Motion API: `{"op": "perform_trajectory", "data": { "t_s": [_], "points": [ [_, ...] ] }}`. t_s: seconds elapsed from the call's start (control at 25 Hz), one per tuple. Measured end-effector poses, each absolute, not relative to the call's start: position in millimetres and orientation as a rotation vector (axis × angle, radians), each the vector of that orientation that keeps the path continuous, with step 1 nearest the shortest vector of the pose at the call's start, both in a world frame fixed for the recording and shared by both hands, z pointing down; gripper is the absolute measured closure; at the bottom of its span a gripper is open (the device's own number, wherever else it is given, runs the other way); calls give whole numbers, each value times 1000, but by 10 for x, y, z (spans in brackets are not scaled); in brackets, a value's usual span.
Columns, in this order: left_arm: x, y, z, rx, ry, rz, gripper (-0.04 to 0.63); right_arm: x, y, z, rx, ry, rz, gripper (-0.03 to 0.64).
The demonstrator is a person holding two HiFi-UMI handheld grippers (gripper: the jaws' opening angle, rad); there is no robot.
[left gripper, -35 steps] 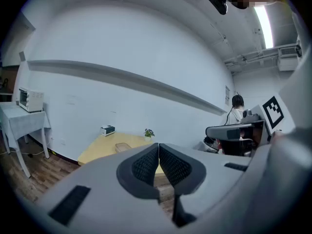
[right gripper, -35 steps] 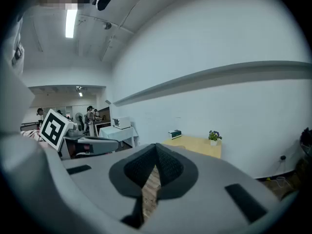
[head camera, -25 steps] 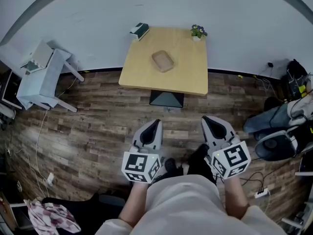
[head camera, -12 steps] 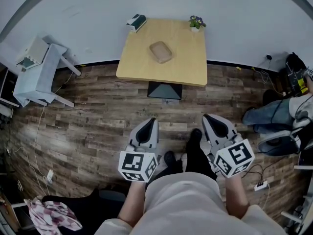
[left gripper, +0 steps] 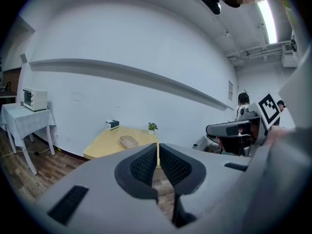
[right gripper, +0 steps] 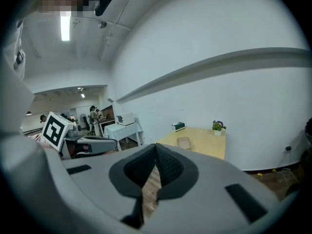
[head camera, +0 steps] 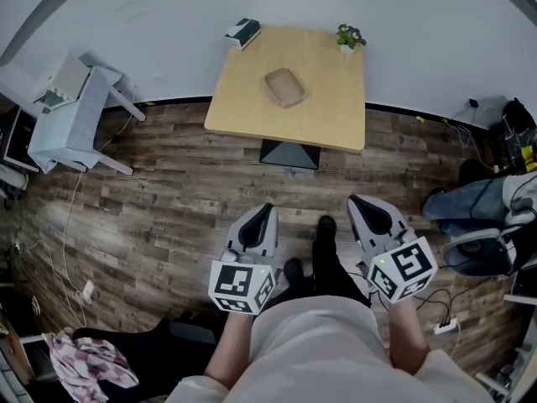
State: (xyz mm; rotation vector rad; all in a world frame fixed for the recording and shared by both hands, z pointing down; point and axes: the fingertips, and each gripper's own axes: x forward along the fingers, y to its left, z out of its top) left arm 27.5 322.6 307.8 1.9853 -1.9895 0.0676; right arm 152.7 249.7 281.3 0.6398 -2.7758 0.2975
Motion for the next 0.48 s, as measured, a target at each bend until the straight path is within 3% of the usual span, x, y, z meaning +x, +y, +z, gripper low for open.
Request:
{"op": "perform_trajectory", "data": {
  "t_s": [0.32, 0.48],
  "points": [
    [158, 2838, 3099, 1975, -2000, 115, 583, 1292, 2115, 2877, 581, -2762, 319, 591],
    [123, 2531, 3087, 1999, -1981, 144, 540, 1207, 1814, 2892, 580, -2756, 336, 575]
  ]
}}
